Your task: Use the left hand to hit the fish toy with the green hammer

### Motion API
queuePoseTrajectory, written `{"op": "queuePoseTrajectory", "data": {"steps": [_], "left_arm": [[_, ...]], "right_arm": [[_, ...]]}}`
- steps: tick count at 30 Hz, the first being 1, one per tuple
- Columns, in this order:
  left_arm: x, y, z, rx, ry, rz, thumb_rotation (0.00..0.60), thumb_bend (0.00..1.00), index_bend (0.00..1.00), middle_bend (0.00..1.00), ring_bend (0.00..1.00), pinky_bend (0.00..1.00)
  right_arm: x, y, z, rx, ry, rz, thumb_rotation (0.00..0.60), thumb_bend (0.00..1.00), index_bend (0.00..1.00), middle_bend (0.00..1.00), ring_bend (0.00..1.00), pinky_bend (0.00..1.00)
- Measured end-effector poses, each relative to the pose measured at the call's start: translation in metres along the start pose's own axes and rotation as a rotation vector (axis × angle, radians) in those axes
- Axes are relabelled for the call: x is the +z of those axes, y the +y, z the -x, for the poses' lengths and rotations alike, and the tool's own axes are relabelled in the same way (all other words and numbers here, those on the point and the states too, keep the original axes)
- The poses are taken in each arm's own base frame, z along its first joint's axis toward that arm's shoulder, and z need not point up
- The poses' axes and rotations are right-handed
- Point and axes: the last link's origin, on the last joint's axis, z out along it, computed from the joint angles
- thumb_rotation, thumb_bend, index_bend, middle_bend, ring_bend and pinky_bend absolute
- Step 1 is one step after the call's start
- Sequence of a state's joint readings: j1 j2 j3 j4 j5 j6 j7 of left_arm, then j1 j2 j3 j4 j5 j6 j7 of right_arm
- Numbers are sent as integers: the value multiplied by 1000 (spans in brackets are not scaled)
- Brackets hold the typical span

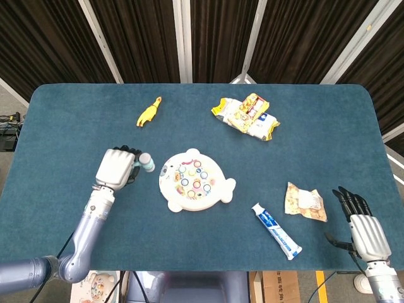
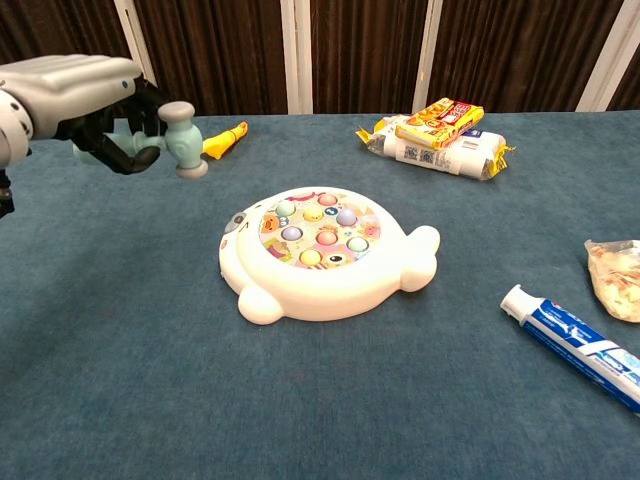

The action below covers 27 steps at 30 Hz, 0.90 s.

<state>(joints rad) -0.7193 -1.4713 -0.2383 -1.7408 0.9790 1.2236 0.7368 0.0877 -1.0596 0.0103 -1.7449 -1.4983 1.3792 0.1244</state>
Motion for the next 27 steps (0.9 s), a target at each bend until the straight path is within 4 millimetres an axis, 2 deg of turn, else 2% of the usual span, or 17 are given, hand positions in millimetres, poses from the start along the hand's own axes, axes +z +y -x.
{"op": "queuePoseTrajectory", "data": {"steps": [7, 15, 27], "left_arm": [[11, 12, -8, -2, 8, 31, 600, 758, 621, 514, 383, 514], [21, 29, -4, -12, -1, 52, 600, 758, 623, 517, 389, 521], [38, 42, -1, -4, -21, 64, 600, 758, 627, 521, 392, 524]], "right_arm": [[1, 1, 1, 5, -3, 7, 600, 232, 0, 0, 0, 0], [3, 1, 1, 12, -7, 11, 600, 232, 0, 0, 0, 0], [4, 1, 1, 22, -10, 14, 600, 232, 0, 0, 0, 0]]}}
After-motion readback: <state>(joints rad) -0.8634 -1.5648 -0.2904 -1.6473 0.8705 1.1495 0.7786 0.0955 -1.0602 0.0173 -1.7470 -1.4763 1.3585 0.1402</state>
